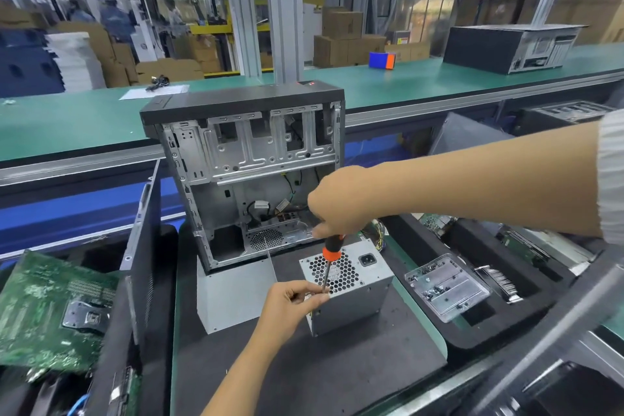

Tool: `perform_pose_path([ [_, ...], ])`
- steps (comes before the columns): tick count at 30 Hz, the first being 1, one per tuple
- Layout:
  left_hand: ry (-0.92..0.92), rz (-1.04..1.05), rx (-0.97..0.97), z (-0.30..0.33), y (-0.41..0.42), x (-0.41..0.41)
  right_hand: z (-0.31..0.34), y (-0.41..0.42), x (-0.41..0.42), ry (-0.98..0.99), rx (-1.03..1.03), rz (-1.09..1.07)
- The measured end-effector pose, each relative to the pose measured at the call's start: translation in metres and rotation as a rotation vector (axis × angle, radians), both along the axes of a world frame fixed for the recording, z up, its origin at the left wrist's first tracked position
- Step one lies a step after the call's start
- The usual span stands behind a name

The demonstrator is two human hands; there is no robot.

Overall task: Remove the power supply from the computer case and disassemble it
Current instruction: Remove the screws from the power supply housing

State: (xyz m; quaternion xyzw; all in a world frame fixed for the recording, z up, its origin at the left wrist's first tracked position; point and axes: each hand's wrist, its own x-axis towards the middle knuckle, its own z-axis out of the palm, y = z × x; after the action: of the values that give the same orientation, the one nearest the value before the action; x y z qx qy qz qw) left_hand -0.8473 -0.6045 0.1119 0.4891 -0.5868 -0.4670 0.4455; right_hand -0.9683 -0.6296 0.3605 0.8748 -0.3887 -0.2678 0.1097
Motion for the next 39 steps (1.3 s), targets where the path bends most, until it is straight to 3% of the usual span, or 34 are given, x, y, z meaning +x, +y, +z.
perform_pose_path([
  [2, 0.013, -0.006, 0.001, 0.0, 0.0, 0.0, 0.001, 0.003, -0.003, 0.038, -0.125, 0.244],
  [5, 0.027, -0.009, -0.01, 0.0, 0.001, 0.001, -0.001, 0.003, -0.004, 0.075, -0.093, 0.373],
  [7, 0.036, -0.009, -0.011, 0.001, 0.001, 0.0, 0.0, 0.002, -0.002, 0.035, -0.101, 0.312],
  [10, 0.035, -0.006, -0.011, -0.001, 0.0, 0.001, 0.01, -0.005, -0.003, -0.028, -0.079, 0.032],
  [14, 0.038, -0.006, -0.026, -0.002, -0.001, 0.001, 0.009, -0.015, -0.003, -0.156, 0.137, -0.27],
  [16, 0.05, -0.002, -0.02, -0.002, 0.0, 0.0, 0.006, -0.011, 0.0, -0.163, 0.136, -0.27],
  [20, 0.021, -0.002, -0.058, -0.002, 0.002, 0.0, 0.004, -0.008, 0.0, -0.087, 0.128, -0.061],
  [25, -0.004, 0.005, -0.079, 0.0, 0.003, -0.001, 0.013, 0.0, -0.002, -0.274, 0.324, -0.009],
  [28, 0.011, 0.007, -0.051, -0.002, 0.003, -0.002, 0.01, 0.005, -0.002, -0.402, 0.326, -0.145],
  [33, 0.026, 0.0, -0.032, -0.002, 0.002, -0.001, 0.005, 0.004, 0.003, -0.029, -0.12, -0.076],
  [37, 0.008, -0.007, -0.042, -0.001, 0.002, -0.001, 0.005, 0.002, 0.003, -0.02, -0.11, -0.042],
  [39, -0.002, -0.01, -0.068, -0.002, 0.002, 0.0, 0.009, 0.001, 0.001, -0.027, 0.0, 0.02],
])
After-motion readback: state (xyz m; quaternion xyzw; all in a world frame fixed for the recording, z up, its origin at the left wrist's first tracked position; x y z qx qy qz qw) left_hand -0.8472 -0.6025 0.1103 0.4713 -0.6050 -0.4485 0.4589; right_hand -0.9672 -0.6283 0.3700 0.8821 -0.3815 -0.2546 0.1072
